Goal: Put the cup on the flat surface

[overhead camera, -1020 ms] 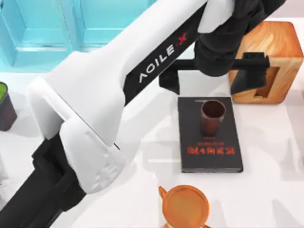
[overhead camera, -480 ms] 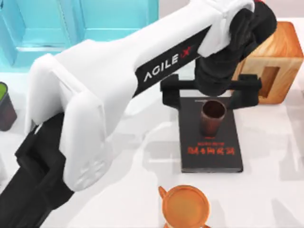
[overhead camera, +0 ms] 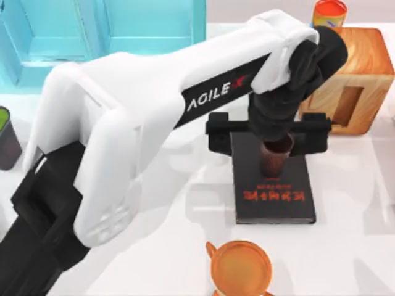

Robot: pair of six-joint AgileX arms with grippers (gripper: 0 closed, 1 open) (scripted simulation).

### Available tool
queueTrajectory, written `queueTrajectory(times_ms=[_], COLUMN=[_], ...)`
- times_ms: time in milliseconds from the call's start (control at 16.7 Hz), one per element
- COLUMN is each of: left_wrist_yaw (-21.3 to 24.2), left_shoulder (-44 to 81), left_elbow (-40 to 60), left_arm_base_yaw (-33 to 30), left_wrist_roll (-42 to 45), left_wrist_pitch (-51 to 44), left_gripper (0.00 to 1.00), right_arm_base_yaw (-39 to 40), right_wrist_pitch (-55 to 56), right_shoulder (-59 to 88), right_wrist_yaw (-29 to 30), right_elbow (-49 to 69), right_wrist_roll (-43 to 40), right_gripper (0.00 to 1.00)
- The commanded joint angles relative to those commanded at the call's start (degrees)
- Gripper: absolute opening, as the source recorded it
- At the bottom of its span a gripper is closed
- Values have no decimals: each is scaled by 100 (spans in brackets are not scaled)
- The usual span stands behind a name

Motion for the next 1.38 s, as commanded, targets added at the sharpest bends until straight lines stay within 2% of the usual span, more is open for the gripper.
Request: queueTrajectory(times_ms=[60, 840, 1380], left_wrist_yaw=[0, 0, -1], left_shoulder=[0, 0, 6], left_elbow=[0, 0, 2], left_arm_base_yaw=[0, 0, -23], left_wrist_roll=[0, 0, 8], left_wrist_pitch=[0, 0, -3], left_gripper=[100, 2, 0], right_arm_base_yaw=[0, 0, 0], right_wrist_pitch=[0, 0, 0], right_shoulder=[0, 0, 0], right_wrist_yaw=[0, 0, 0], right_elbow=[0, 0, 0], right_wrist_roll=[0, 0, 0], right_gripper=[100, 100, 100])
